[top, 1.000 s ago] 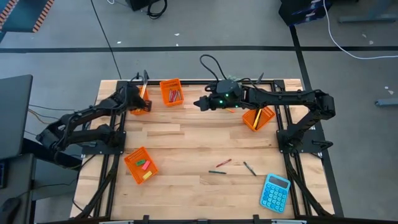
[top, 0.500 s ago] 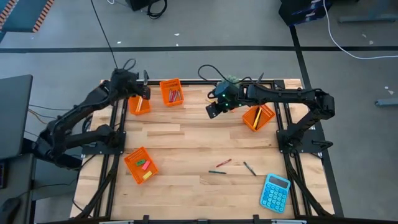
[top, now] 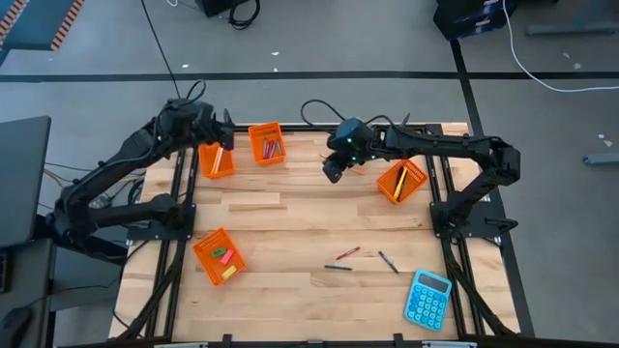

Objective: Sort crayons/erasers/pens/pencils in bins
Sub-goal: Put the yellow pencil into the top left orange bin

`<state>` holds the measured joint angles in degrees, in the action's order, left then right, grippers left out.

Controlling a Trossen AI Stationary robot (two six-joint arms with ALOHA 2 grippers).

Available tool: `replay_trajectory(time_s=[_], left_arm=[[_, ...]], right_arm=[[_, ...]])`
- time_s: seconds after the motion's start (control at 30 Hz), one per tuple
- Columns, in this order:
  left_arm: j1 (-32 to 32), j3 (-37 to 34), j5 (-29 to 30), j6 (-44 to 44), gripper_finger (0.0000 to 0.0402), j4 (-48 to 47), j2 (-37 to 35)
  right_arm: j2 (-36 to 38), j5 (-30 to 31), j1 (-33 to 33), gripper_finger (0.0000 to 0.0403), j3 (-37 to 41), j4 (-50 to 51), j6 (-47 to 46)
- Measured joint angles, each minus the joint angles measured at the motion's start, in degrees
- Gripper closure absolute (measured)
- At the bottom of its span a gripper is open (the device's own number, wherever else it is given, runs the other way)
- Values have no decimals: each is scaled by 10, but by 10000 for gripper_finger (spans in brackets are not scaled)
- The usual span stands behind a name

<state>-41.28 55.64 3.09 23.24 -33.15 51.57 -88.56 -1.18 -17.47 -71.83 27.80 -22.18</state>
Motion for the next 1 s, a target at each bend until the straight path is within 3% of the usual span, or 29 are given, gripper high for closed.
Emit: replay_trajectory(time_s=[0.2, 0.4, 0.53, 0.77, 1.0], left_arm=[[40, 2, -1, 48, 388, -3, 0], [72, 2, -1, 97, 379, 5, 1], [97, 2, 0, 127, 372, 7, 1], [144, 2, -1, 135, 383, 7, 1], [164, 2, 0, 132, 386, 8, 1]], right_arm=[[-28, -37, 0, 311, -77, 31, 48], [-141, -54, -6, 311, -244, 154, 112], [-212, -54, -16, 311, -313, 207, 139], [-287, -49, -38, 311, -327, 261, 188], [-344, 13, -62, 311, -326, 309, 229]])
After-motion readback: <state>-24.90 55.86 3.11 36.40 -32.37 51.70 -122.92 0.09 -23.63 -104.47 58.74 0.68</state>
